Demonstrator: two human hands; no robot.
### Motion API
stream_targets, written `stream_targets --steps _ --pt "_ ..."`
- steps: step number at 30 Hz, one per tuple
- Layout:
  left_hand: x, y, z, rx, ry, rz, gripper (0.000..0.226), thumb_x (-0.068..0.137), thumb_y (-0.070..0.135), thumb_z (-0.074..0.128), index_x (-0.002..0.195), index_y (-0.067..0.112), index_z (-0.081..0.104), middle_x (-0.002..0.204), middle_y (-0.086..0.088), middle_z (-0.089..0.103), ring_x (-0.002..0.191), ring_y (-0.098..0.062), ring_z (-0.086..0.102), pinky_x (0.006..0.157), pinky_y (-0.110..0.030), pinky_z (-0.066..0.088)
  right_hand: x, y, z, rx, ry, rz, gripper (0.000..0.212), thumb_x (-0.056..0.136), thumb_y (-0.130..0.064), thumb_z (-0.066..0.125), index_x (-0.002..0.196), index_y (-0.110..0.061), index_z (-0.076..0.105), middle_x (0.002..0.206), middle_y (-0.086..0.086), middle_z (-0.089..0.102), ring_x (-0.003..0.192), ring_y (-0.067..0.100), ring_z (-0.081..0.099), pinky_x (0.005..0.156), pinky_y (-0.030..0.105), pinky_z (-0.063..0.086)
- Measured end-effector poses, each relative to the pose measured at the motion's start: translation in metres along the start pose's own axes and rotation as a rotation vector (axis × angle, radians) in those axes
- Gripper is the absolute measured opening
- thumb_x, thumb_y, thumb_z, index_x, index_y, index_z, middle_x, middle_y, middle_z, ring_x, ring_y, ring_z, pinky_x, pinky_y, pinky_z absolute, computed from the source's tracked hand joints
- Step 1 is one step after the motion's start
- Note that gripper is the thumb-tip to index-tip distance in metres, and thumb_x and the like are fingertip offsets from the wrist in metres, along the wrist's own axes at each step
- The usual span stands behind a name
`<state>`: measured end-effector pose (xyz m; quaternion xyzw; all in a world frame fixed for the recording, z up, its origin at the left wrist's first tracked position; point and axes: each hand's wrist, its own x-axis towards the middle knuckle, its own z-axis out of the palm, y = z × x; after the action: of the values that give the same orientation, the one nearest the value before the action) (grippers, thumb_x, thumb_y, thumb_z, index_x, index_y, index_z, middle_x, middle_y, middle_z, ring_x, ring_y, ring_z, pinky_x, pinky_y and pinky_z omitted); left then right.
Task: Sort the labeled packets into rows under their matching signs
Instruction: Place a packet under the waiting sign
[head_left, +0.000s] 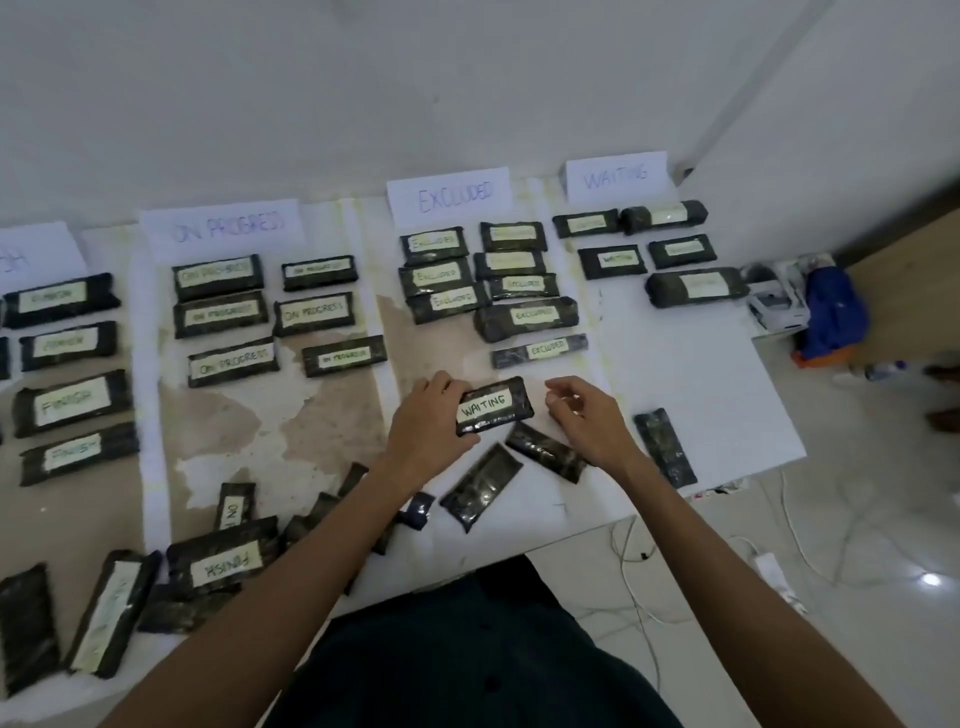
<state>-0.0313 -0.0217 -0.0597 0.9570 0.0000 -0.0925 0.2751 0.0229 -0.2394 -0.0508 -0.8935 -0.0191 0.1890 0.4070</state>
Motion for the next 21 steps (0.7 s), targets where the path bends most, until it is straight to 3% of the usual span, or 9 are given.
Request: stream_targets --steps 3,9,14,21 --pt "0.032 0.028 0.009 -0.019 -0.005 -0.007 0.061 0.07 0.035 0.074 0.123 0.016 0.049 0.116 -0.004 0.047 0.104 -0.024 0.046 0.079 -0.034 0.045 0.012 0.02 -0.033 -0.037 0.042 0.016 0.024 0.091 -0.019 0.058 0.114 -0.015 0.062 0.105 0.001 0.064 0.081 0.007 0.059 0.067 0.01 0.042" --pt "0.104 0.077 0.034 0.087 0.016 0.026 0.061 0.07 0.043 0.074 0.12 0.016 0.051 0.117 -0.004 0.05 0.105 -0.027 0.046 0.086 -0.037 0.041 0.042 0.075 -0.085 -0.249 0.1 -0.053 0.029 0.087 -0.01 0.059 0.116 -0.008 0.06 0.119 0.011 0.059 0.109 0.027 0.055 0.096 0.035 0.042" --pt "0.165 0.11 0.064 0.099 -0.008 0.028 0.062 0.074 0.042 0.071 0.125 0.014 0.049 0.122 -0.008 0.049 0.113 -0.029 0.043 0.094 -0.04 0.037 0.077 0.122 -0.107 -0.422 0.112 -0.087 0.031 0.082 -0.01 0.061 0.114 -0.009 0.062 0.122 0.014 0.056 0.107 0.035 0.052 0.092 0.043 0.044" --pt "0.244 0.135 0.094 0.112 0.019 0.007 0.06 0.076 0.032 0.072 0.125 0.008 0.049 0.122 -0.012 0.05 0.112 -0.034 0.042 0.093 -0.042 0.038 0.115 0.168 -0.12 -0.473 0.133 -0.132 0.033 0.078 -0.01 0.065 0.111 -0.007 0.063 0.127 0.021 0.051 0.114 0.038 0.049 0.096 0.046 0.043"
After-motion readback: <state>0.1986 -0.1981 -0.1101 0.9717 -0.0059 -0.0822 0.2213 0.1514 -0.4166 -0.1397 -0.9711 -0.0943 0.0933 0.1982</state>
